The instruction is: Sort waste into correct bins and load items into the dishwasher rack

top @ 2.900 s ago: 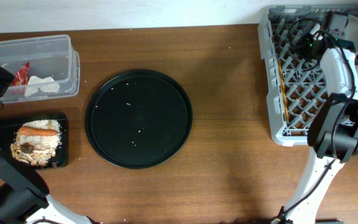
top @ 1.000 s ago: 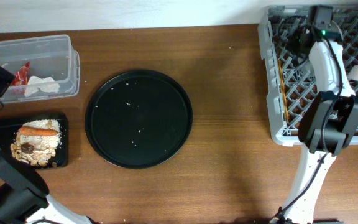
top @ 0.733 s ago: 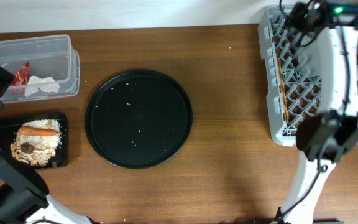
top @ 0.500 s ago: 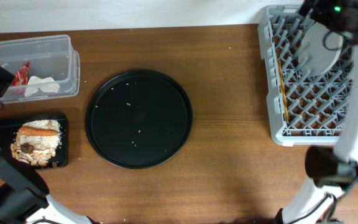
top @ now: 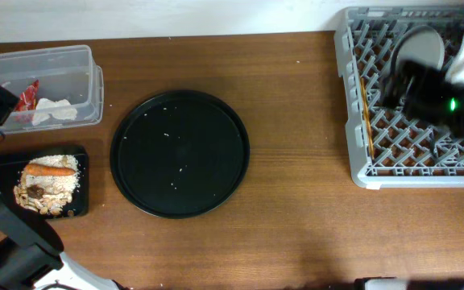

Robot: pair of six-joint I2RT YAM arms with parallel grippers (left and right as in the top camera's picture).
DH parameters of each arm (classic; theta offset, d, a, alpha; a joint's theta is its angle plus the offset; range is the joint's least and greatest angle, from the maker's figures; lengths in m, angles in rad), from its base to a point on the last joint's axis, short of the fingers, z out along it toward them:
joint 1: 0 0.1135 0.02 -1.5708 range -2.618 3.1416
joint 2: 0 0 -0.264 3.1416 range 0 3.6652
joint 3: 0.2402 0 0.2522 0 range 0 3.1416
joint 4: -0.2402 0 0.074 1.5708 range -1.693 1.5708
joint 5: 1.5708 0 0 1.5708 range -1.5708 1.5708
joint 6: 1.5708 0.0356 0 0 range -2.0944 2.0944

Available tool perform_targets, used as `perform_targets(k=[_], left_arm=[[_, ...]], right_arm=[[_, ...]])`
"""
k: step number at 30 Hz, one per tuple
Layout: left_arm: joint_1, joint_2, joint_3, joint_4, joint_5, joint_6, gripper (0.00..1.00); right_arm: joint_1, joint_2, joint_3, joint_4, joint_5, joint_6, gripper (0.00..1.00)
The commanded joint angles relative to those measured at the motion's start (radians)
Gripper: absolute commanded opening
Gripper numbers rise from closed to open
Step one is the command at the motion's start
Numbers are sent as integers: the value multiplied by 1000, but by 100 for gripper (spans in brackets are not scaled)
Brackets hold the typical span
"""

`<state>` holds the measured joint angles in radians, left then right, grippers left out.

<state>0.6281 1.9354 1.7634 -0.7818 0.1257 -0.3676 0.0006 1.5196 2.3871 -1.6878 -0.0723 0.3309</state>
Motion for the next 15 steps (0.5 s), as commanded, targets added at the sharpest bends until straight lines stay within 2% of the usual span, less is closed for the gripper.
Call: perform_targets(k=[1, 3, 6, 10, 15], left_arm=[[3, -12, 5, 2, 0, -2, 99], [4, -12, 5, 2, 0, -2, 99], [4, -12, 5, 2, 0, -2, 99], [3, -12, 5, 2, 0, -2, 99], [3, -12, 5, 2, 0, -2, 99]], right_arm=[[91, -135, -200, -7, 50, -3, 98], [129, -206, -356, 21, 146, 51, 98], [133, -269, -545, 42, 155, 124, 98], [133, -266, -658, 42, 147, 123, 98], [133, -208, -729, 42, -39, 123, 98]])
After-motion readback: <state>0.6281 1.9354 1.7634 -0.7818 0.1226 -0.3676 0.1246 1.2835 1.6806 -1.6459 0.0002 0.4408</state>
